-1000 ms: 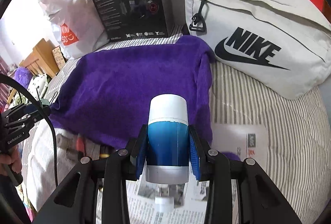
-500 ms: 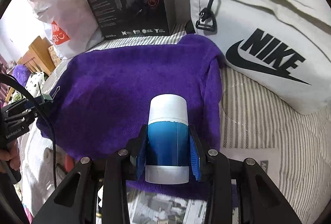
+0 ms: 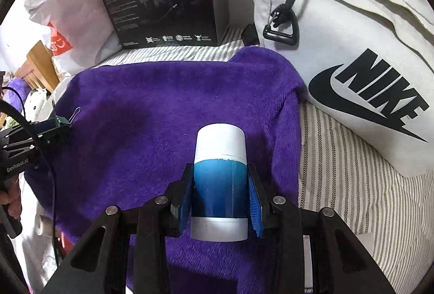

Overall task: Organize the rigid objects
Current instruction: 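Carry the clip and the bottle onto the purple towel with both tools, then open both tools to release clip and bottle on the towel, then withdraw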

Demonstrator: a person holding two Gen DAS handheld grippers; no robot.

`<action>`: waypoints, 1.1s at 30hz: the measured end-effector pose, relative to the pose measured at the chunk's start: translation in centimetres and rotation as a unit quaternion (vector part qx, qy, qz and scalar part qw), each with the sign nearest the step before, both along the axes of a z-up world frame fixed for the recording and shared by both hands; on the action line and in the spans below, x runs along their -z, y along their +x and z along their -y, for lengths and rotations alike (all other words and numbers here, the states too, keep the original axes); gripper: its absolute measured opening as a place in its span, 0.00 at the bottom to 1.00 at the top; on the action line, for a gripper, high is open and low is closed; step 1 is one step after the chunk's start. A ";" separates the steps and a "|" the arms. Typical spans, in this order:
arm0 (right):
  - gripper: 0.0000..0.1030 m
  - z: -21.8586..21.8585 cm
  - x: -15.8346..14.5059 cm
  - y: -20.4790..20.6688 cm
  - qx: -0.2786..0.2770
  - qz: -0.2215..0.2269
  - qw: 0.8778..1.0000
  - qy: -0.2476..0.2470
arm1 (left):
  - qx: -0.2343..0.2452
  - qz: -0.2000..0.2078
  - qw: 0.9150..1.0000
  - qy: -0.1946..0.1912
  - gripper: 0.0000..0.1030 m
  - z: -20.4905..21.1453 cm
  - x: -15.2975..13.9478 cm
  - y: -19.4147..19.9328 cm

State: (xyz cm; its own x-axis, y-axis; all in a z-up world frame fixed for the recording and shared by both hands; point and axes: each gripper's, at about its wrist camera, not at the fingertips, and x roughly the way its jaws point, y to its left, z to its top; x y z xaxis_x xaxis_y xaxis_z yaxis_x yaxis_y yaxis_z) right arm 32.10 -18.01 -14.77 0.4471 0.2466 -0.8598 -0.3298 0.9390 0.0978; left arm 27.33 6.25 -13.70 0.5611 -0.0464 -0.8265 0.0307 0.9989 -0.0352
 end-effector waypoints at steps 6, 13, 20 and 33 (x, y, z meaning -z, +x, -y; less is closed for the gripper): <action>0.35 -0.5 0.5 0.8 -0.005 0.006 1.000 -0.009 | 0.003 0.001 1.000 0.000 0.38 -0.2 0.1 0.9; 0.35 -0.8 0.6 1.1 -0.015 0.013 1.000 -0.018 | 0.019 -0.001 0.999 0.043 0.39 1.2 0.8 1.3; 0.47 -1.4 0.6 0.7 -0.046 0.012 0.999 -0.023 | 0.010 -0.002 0.999 0.038 0.41 1.0 0.8 1.0; 0.58 0.9 -1.2 -3.4 -0.020 -0.003 1.000 0.010 | -0.013 -0.015 1.000 0.021 0.58 1.7 0.4 -3.1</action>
State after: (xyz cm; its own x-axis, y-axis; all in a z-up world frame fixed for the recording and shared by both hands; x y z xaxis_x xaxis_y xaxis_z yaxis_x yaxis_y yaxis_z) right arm 28.66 -18.90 -13.55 0.4305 0.2820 -0.8574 -0.3664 0.9227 0.1196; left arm 24.18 4.52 -14.07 0.5359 0.0027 -0.8443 0.0033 1.0000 0.0054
